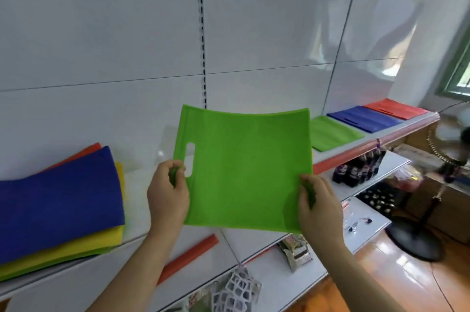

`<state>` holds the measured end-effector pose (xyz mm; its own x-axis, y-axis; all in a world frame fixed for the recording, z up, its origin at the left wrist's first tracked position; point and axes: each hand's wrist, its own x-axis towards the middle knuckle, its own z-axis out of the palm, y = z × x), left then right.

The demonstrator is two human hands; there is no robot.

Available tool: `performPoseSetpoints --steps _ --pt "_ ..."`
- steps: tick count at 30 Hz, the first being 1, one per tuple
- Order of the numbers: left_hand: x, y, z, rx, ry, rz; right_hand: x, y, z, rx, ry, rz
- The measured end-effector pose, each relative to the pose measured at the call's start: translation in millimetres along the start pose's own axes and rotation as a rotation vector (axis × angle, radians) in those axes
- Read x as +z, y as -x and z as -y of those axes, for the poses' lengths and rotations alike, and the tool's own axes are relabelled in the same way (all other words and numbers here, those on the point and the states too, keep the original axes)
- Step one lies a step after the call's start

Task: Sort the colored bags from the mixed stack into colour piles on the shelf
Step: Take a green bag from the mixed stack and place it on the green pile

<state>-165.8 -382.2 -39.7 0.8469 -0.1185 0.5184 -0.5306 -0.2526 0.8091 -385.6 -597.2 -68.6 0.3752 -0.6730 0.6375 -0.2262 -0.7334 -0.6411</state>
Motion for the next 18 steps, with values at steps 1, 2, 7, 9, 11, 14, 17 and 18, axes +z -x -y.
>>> performPoseSetpoints --steps 1,2,7,9,11,14,17,18 --pt "20 10 -12 -0.004 0.003 0.020 -18 -3 -15 -0.016 0.032 0.024" --pt "40 20 -25 -0.006 0.002 0.041 -36 -7 -31 -0.025 0.055 0.043" --pt "142 70 -84 0.057 0.026 0.165 -120 -25 -117 0.051 0.124 -0.009" --pt "179 87 -102 0.083 0.047 0.233 -147 -30 -150 0.091 0.147 -0.047" --pt "214 99 -117 0.114 0.058 0.287 -168 -36 -181 0.109 0.180 -0.076" --pt "264 110 -132 0.143 0.057 0.354 -189 -50 -221 0.132 0.233 -0.100" --pt "313 113 -139 0.160 0.051 0.378 -198 -69 -254 0.161 0.267 -0.112" --pt "330 111 -140 0.164 0.050 0.380 -199 -78 -265 0.168 0.273 -0.113"
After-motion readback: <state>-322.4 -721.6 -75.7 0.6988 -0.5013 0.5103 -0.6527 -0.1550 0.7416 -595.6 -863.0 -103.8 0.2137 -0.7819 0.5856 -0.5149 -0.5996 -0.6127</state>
